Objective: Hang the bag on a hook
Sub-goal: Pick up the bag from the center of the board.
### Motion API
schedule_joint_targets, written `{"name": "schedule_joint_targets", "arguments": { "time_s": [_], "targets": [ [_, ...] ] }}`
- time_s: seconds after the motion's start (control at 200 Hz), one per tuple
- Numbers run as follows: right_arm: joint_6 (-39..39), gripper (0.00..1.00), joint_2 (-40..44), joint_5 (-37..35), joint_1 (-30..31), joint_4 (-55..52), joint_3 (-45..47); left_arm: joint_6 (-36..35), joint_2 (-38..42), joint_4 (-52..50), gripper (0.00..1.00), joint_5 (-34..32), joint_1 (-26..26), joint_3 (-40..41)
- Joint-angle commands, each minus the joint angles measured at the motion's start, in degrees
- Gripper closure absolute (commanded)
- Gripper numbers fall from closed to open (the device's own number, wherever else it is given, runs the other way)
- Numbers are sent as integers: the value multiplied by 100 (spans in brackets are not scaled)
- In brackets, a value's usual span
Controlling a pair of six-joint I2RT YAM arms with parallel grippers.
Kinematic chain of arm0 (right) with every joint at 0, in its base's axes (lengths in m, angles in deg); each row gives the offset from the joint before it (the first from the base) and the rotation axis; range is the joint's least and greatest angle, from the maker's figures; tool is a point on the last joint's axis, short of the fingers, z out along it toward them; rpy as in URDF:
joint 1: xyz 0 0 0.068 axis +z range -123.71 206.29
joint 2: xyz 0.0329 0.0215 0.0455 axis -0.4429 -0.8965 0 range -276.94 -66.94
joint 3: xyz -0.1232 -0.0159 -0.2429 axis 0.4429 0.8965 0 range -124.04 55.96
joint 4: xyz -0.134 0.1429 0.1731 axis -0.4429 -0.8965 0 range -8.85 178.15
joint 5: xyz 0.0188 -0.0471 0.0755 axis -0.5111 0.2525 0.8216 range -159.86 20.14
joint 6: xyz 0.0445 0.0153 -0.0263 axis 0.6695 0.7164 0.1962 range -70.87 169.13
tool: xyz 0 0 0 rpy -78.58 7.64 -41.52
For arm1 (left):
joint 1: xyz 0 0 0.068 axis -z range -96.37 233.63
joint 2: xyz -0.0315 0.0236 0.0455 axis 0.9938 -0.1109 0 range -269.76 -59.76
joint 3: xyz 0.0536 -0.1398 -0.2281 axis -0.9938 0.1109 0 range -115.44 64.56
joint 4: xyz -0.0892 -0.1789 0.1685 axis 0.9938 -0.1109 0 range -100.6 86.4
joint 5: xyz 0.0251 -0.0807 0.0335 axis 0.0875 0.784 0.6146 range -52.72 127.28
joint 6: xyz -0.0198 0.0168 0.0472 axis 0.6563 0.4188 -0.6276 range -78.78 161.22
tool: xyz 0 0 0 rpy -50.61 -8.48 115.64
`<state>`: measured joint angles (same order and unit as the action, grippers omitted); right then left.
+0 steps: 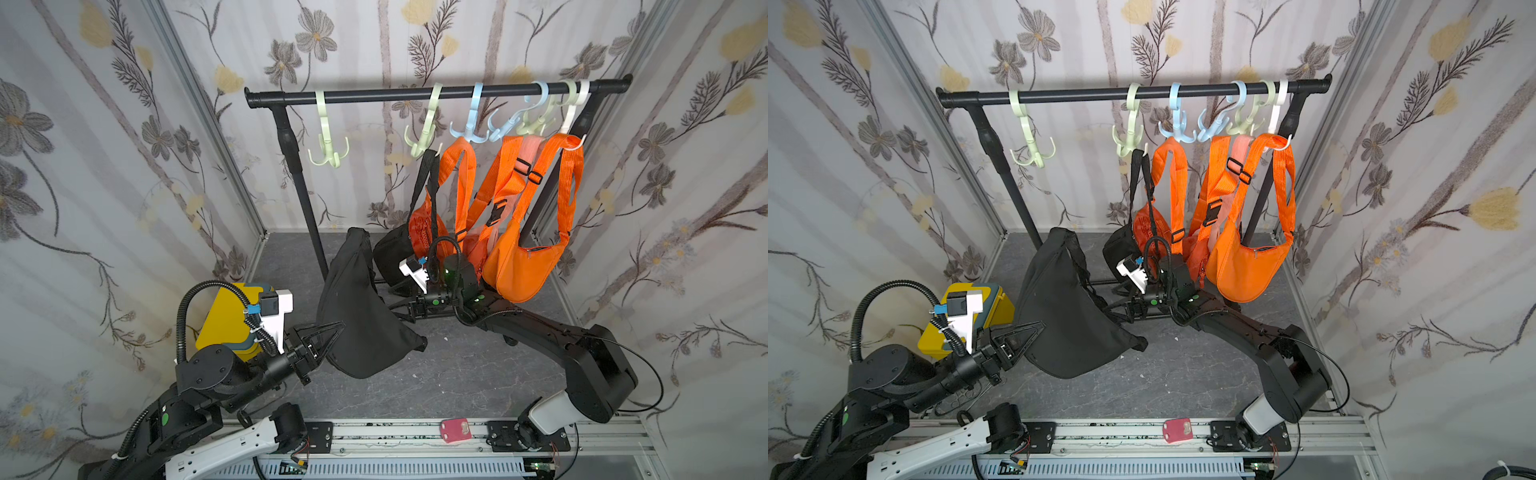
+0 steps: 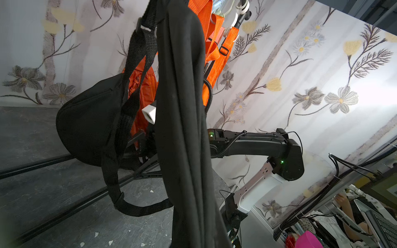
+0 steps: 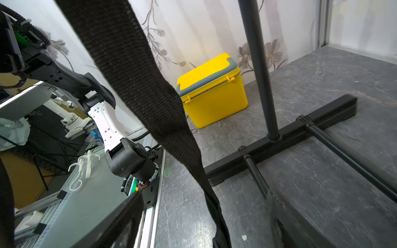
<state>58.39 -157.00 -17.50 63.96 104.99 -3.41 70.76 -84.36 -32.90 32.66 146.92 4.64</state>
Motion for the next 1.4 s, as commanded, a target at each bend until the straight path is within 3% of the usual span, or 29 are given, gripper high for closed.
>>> {"name": "schedule_joint_targets", "arguments": {
  "time_s": [0.0, 0.065, 0.13, 0.27, 0.405, 0.629, 0.779, 0.969, 1.254, 1.394],
  "targets": [
    [-187, 15, -348, 288, 97, -26, -248, -74, -19, 232, 100, 57, -1, -89],
    [-186, 22, -504, 389, 166, -40, -381, -80, -11, 225, 100, 53, -1, -107],
    [-154, 34, -616, 488, 229, -13, -466, -80, 3, 216, 100, 41, -1, -124],
    [-59, 73, -685, 583, 302, 87, -505, -65, 99, 257, 100, -3, -1, -77],
    [140, 100, -604, 874, 328, 294, -442, -45, 196, 277, 100, -58, -1, -16],
    [392, 100, -293, 493, 318, 404, -285, -37, 303, 67, 100, -351, -1, 4],
    [126, 100, 259, -1371, 168, -455, -614, -104, 412, -184, 100, -849, -1, 89],
    [-765, 100, 757, -3729, 417, -1605, -1841, -503, 674, -242, 100, -1702, -1, 258],
    [-1744, 100, -16, -5163, 656, -2261, -4314, -1763, 225, 362, 100, -2757, -51, 811],
    [-2083, 100, -561, -5367, 680, -2533, -5471, -2439, 431, 1017, 100, -3271, -53, 1103]
  ]
}}
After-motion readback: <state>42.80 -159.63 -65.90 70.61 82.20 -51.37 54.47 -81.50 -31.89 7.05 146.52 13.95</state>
